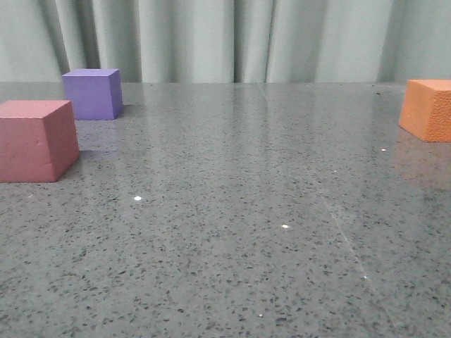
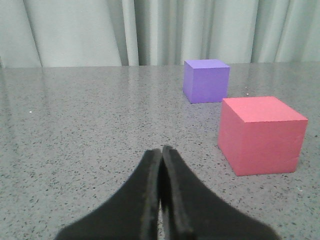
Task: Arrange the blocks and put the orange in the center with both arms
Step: 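Move the right gripper toward the orange cube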
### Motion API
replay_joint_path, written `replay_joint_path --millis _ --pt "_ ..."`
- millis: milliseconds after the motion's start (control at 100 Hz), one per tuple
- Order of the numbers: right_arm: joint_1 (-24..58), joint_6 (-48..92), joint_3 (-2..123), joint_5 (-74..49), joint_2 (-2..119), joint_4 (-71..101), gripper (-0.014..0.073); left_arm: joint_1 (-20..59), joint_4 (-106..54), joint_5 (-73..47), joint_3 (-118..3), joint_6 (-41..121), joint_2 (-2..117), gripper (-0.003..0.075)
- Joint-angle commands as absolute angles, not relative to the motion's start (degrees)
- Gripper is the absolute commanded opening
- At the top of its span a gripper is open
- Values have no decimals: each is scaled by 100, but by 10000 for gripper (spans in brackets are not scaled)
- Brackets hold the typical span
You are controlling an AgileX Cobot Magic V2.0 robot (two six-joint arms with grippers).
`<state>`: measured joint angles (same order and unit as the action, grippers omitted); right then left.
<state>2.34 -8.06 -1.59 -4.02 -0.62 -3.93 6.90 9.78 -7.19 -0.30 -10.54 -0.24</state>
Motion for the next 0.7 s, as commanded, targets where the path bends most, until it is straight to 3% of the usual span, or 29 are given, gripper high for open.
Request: replay_joint_path --millis 0,690 --pt "202 -764 -77 104 -173 -376 -120 676 955 -208 279 -1060 -213 -19" --pt "202 -764 -77 384 -173 -376 -120 676 955 -208 279 -1060 -213 -19"
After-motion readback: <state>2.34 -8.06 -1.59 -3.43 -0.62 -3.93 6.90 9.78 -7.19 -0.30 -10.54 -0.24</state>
